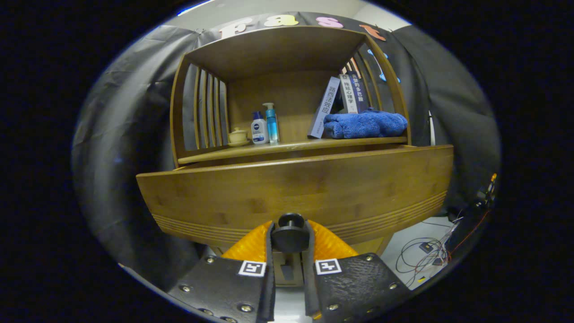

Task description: Pull open the drawer, take out the items inside it, and place them on the countertop above the cabinet.

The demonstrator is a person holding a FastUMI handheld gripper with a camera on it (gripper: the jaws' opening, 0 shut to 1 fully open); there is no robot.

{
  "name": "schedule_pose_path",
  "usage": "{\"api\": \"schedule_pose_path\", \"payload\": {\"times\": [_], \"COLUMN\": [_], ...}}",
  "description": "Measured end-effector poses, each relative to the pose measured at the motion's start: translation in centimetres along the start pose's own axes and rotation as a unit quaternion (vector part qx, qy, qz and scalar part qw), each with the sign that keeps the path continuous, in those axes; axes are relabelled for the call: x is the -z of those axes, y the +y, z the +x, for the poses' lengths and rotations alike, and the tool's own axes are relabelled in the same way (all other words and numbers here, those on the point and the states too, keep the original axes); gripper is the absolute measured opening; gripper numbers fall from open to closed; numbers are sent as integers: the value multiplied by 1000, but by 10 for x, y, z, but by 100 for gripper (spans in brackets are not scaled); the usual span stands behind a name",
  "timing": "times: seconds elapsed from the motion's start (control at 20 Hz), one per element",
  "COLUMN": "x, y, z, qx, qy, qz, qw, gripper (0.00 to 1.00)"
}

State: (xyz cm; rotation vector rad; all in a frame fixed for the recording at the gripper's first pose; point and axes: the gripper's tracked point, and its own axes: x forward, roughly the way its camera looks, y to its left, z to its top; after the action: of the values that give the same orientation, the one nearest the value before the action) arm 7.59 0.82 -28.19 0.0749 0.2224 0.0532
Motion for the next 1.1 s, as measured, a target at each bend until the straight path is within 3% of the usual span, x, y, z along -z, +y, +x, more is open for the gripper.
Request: {"api": "schedule_pose_path", "payload": {"times": [0.25, 0.5, 0.55, 0.65, 0.8, 0.9, 1.1], "x": [13, 15, 21, 17, -11, -32, -81], "y": [4, 4, 5, 20, -2, -21, -31], "z": [-21, -22, -29, -47, -62, -66, -66], "qx": [-20, -14, -23, -60, -29, 1, -1], "qy": [14, 17, 43, 78, 83, 91, 81], "qz": [15, 22, 43, 94, 110, 126, 138], "qw": [1000, 1000, 998, 991, 990, 988, 987], "gripper": [26, 27, 35, 61, 100, 99, 99]}}
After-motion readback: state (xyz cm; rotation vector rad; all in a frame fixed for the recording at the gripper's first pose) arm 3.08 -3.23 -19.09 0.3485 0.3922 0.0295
